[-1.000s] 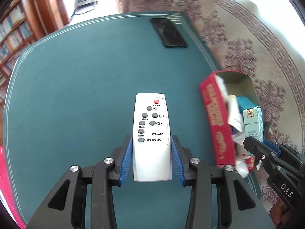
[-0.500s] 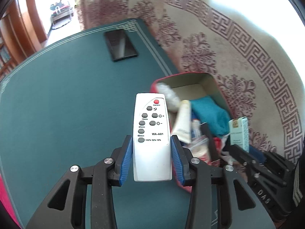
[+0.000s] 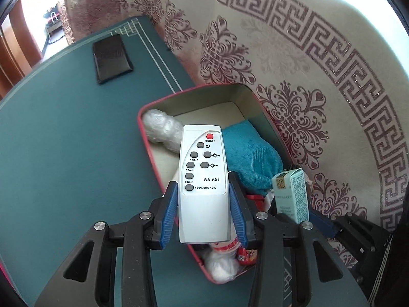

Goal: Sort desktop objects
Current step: 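Carry the white remote and light blue box into the red tin and release them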

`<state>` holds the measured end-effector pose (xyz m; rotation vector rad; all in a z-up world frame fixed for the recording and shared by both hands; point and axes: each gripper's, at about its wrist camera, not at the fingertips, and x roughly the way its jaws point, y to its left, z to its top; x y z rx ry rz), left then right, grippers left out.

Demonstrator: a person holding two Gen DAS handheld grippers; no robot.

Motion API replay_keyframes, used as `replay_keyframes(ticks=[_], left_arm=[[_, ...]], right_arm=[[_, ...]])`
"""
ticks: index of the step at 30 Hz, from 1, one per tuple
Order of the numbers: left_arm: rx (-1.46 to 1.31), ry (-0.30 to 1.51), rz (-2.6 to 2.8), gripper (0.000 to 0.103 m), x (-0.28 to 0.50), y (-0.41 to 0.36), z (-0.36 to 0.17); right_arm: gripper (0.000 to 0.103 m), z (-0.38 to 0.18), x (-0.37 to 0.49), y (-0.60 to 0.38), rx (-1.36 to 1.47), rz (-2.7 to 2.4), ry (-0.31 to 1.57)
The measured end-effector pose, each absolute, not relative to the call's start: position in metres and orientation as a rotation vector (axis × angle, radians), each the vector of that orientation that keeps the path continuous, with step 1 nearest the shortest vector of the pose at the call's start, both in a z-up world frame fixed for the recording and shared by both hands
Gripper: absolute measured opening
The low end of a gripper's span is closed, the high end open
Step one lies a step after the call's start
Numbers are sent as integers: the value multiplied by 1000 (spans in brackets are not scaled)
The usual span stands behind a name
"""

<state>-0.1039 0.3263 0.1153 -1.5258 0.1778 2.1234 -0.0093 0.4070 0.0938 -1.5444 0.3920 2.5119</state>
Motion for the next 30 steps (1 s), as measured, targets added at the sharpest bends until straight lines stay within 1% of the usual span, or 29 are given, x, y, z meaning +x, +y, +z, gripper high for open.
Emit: replay_keyframes(ticks=[7,9,13,14,18,21,22,23,24,26,27,28,30], left_arm=[[-1613,99,2067,43,-113,339,99],[-1629,82,2060,44,-111,335,97],[-1650,74,2067,48,-110,328,98],[-1648,73,2071,50,-109,325,100],[-1632,59,2070,50,-103,316,107],[-1616,81,2074,50,-95,309,112],[-1607,108,2083,50,-92,307,115],[-1597,140,2097,50,-89,305,118],[-1581,187,2122,50,-86,304,121],[-1524,302,2189,50,-78,304,131],[-1501,346,2214,50,-75,303,136],[-1474,391,2243,50,-72,303,142],[-1439,430,2282,50,-68,301,152]], right_arm=[[28,86,-9,416,-1541,2488,422],[31,86,-7,418,-1538,2483,438],[40,84,-4,418,-1534,2467,445],[40,84,-3,417,-1534,2466,445],[40,85,3,409,-1544,2466,429],[41,86,5,406,-1547,2463,421],[44,86,7,405,-1546,2461,420],[51,88,8,404,-1544,2460,419],[55,89,9,403,-1542,2459,418],[76,92,12,399,-1537,2465,420],[80,94,12,397,-1536,2471,417],[82,96,14,393,-1538,2477,407],[83,98,13,388,-1565,2480,399]])
